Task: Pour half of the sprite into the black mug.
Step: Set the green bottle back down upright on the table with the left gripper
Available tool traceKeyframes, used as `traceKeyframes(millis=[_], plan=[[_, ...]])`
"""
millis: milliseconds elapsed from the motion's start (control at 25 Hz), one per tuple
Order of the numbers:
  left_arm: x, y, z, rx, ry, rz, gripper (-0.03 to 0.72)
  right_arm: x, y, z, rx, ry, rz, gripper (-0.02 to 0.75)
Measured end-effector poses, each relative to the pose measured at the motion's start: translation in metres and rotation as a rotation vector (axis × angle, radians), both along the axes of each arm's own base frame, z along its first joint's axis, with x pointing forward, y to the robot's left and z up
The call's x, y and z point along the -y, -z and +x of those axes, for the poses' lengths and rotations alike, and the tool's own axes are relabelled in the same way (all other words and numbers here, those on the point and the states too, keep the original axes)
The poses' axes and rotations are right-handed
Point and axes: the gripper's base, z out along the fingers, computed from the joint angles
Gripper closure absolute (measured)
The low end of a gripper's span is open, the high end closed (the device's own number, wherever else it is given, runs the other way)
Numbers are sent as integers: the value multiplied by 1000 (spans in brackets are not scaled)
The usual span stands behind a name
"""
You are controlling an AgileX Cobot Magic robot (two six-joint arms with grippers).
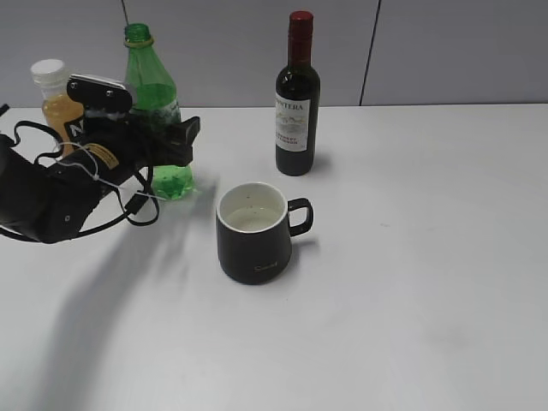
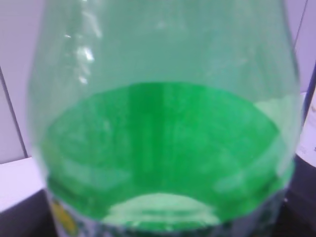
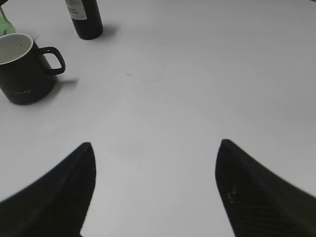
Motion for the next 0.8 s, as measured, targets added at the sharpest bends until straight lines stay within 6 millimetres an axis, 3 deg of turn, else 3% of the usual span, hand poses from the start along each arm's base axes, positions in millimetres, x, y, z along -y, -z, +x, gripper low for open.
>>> traceKeyframes(millis=[240,400,800], plan=[[-1,-9,-2,-11,0,3,7,0,0,0,0,0,0,166],[-5,-20,-14,-13,1,6,7,0,0,0,0,0,0,166],[-17,-23,-51,-70,1,27,13,0,0,0,0,0,0,166]])
